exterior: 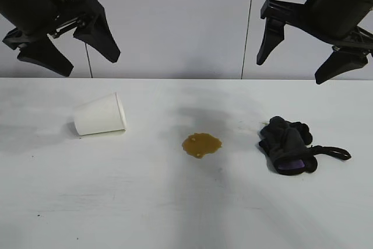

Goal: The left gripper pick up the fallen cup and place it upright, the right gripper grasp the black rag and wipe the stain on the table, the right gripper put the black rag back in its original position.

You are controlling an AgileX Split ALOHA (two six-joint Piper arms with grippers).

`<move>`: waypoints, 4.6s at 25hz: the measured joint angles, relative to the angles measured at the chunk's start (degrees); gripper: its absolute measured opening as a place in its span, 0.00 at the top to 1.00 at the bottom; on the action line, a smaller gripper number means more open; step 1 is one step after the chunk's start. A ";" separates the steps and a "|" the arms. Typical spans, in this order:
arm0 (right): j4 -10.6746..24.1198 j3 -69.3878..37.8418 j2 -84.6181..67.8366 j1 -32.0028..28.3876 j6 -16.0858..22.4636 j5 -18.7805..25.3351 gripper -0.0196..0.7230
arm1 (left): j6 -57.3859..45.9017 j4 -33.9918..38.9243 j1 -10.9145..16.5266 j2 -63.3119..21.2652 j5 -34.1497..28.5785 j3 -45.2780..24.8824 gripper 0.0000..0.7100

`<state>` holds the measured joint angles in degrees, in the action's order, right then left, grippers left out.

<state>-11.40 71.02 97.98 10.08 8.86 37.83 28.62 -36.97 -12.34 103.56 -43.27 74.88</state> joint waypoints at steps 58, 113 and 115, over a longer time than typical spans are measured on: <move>0.24 0.00 0.00 0.00 -1.54 -2.24 0.08 | 28.71 25.84 -7.50 24.48 6.05 14.37 0.32; 0.90 0.00 0.00 0.00 -2.67 0.10 0.08 | 87.02 -55.82 7.36 14.19 -13.78 -9.78 0.02; 0.95 0.00 0.00 0.00 -2.67 0.16 0.08 | 75.03 -50.81 6.21 8.87 -4.62 -9.78 0.02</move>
<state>-10.45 71.02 97.98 10.08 6.20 37.99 103.65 -87.78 -6.12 112.43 -47.89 65.11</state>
